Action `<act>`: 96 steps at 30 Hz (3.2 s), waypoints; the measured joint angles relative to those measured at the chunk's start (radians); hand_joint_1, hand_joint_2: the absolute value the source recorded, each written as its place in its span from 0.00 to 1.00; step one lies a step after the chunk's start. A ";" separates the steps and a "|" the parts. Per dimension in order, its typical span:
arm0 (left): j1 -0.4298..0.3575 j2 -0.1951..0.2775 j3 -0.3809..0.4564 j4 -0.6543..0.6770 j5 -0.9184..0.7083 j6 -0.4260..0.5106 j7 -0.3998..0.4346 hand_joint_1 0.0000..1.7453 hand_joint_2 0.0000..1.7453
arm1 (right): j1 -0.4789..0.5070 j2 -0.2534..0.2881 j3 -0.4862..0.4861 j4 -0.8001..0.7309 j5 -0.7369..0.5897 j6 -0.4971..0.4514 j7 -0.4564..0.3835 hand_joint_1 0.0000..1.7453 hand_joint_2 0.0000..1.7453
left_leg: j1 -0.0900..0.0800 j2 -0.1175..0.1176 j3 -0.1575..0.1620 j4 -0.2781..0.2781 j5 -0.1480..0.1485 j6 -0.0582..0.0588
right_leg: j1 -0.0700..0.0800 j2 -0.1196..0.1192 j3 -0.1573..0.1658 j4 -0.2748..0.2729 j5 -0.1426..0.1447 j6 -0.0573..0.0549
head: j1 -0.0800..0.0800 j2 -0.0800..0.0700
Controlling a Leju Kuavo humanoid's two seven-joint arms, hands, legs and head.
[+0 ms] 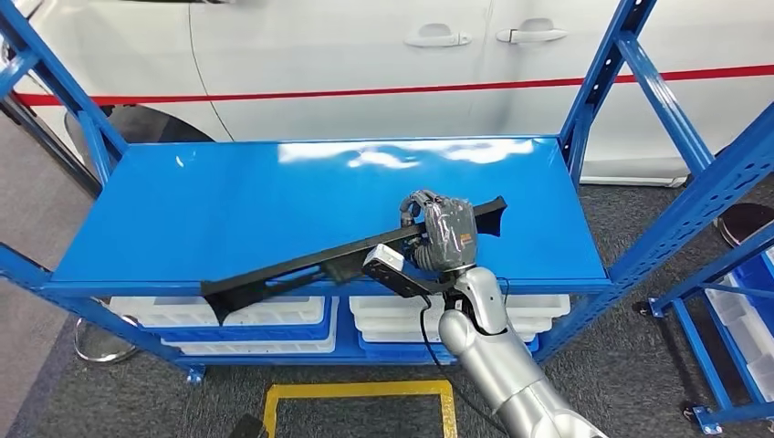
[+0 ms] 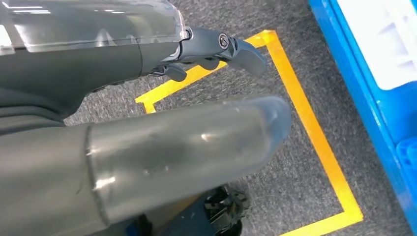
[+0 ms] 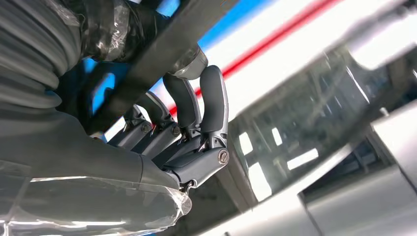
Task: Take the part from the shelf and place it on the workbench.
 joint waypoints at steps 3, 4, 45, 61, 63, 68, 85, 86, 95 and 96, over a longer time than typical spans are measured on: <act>0.002 -0.002 0.006 0.000 0.011 0.009 0.000 0.00 0.00 | -0.004 -0.002 0.001 -0.080 0.007 0.016 0.004 0.99 1.00 | 0.005 0.000 -0.067 0.145 -0.069 -0.010 | 0.002 -0.002 -0.002 0.000 0.000 -0.004 | 0.000 0.000; 0.004 -0.002 0.010 0.000 0.016 0.005 -0.002 0.00 0.00 | -0.007 -0.004 0.004 -0.111 0.006 0.028 0.007 0.99 1.00 | 0.006 0.000 -0.085 0.181 -0.076 -0.011 | 0.002 -0.002 -0.002 0.000 0.000 -0.004 | 0.000 0.000; 0.045 -0.025 0.013 0.001 -0.051 -0.034 0.016 0.00 1.00 | -0.089 -0.031 0.194 -0.462 -0.127 0.166 0.010 1.00 1.00 | -0.006 -0.004 0.021 -0.074 0.055 0.025 | 0.004 -0.002 -0.010 0.006 -0.003 0.021 | 0.000 0.000; 0.030 -0.051 0.024 0.001 -0.023 -0.018 0.078 0.00 1.00 | -0.027 -0.038 0.272 -0.533 -0.252 0.240 -0.030 1.00 1.00 | -0.006 -0.004 0.021 -0.055 0.037 0.013 | 0.005 0.000 -0.013 0.014 -0.003 0.009 | 0.000 0.000; 0.029 -0.052 0.025 0.001 -0.022 -0.022 0.083 0.00 1.00 | -0.028 -0.038 0.278 -0.537 -0.253 0.243 -0.035 1.00 1.00 | -0.003 -0.003 -0.005 0.008 -0.008 0.003 | 0.001 -0.002 -0.012 0.009 0.001 0.001 | 0.000 0.000; 0.036 -0.064 0.028 0.001 -0.031 -0.014 0.091 0.00 1.00 | -0.003 -0.038 0.303 -0.553 -0.269 0.243 -0.054 1.00 1.00 | 0.003 -0.003 -0.073 0.182 -0.074 -0.007 | 0.004 -0.004 -0.016 0.009 0.003 -0.003 | 0.000 0.000; 0.038 -0.068 0.029 0.001 -0.043 -0.015 0.099 0.00 1.00 | 0.027 -0.041 0.319 -0.576 -0.317 0.234 -0.081 1.00 1.00 | -0.004 0.001 0.022 -0.079 0.067 0.046 | -0.001 -0.003 -0.042 0.149 -0.073 0.040 | 0.001 0.000; 0.038 -0.068 0.029 0.001 -0.043 -0.016 0.103 0.00 1.00 | 0.026 -0.041 0.319 -0.576 -0.314 0.233 -0.082 1.00 1.00 | -0.006 0.001 0.015 -0.069 0.065 0.042 | 0.000 -0.003 -0.008 0.088 -0.054 0.038 | 0.001 0.000; 0.008 -0.057 0.028 0.001 -0.059 -0.074 0.108 0.00 1.00 | -0.005 -0.030 0.326 -0.567 -0.296 0.227 -0.078 1.00 1.00 | 0.002 0.000 -0.065 0.102 -0.045 -0.006 | 0.002 -0.009 0.002 0.011 -0.013 -0.009 | 0.001 0.000; 0.000 -0.052 0.028 0.001 -0.061 -0.080 0.108 0.00 1.00 | -0.008 -0.027 0.329 -0.560 -0.297 0.226 -0.078 1.00 1.00 | 0.003 0.000 -0.086 0.161 -0.073 -0.009 | 0.003 -0.010 -0.003 0.011 -0.009 -0.010 | 0.001 0.000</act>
